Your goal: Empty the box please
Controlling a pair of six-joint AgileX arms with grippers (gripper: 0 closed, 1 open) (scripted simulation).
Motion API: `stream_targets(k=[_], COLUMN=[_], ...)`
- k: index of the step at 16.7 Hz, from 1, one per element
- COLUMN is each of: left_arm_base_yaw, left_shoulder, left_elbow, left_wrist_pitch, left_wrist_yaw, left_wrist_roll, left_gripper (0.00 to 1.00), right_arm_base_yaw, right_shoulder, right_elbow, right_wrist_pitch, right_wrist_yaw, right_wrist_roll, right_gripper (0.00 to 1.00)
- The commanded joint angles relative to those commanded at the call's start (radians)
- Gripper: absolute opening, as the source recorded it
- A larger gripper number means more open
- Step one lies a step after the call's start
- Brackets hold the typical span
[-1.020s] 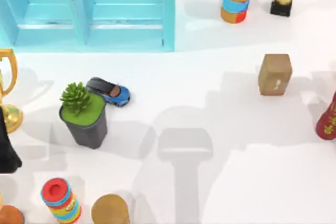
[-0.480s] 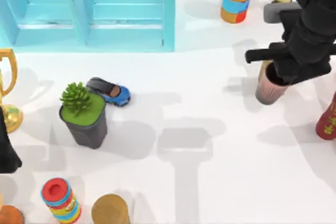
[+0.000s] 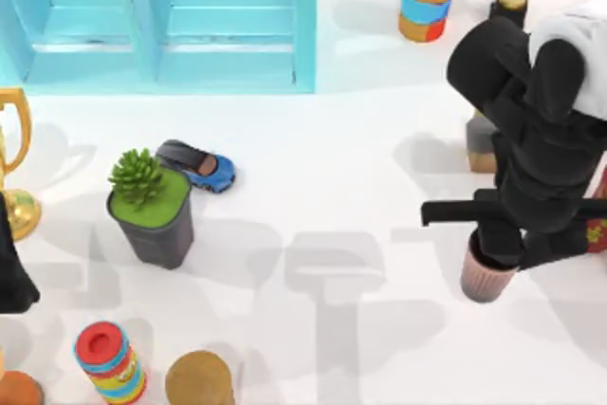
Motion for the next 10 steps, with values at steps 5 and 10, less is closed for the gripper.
stream_targets(k=[5,10], left_arm_base_yaw=[0.0,0.0], left_shoulder=[0.0,0.0], left_elbow=[0.0,0.0], left_wrist_pitch=[0.0,0.0], left_wrist_yaw=[0.0,0.0], left_wrist_roll=[0.0,0.0], left_gripper=[1.0,1.0], right_arm_base_yaw=[0.002,0.006], right_shoulder=[0.0,0.021], right_elbow=[-0.012,-0.059], right_wrist_pitch=[0.0,0.071], right_wrist_yaw=[0.0,0.001], right_wrist_roll=[0.012,0.015], right_gripper=[0.0,0.0])
